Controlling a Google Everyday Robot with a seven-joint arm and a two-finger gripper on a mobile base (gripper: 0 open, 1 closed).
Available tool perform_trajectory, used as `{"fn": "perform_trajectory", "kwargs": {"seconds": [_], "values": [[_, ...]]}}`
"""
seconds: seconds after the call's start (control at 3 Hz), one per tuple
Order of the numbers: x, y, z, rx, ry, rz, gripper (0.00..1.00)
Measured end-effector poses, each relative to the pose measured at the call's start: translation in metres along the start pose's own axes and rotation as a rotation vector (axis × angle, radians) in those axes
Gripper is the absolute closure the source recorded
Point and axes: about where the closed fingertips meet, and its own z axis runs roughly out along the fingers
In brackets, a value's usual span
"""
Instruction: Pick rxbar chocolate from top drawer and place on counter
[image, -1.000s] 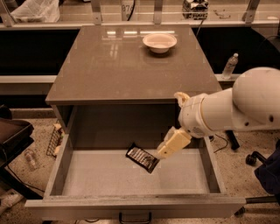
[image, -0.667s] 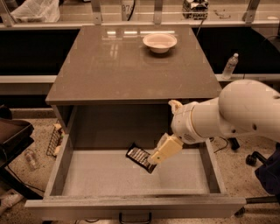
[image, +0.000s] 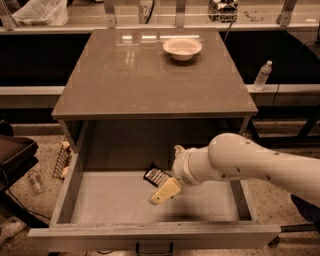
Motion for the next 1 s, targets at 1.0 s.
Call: {"fn": "perform_trajectory", "kwargs": {"seconds": [1.0], "values": [[0.056, -0.001, 0.077, -0.014, 0.089, 0.088, 0.13]]}}
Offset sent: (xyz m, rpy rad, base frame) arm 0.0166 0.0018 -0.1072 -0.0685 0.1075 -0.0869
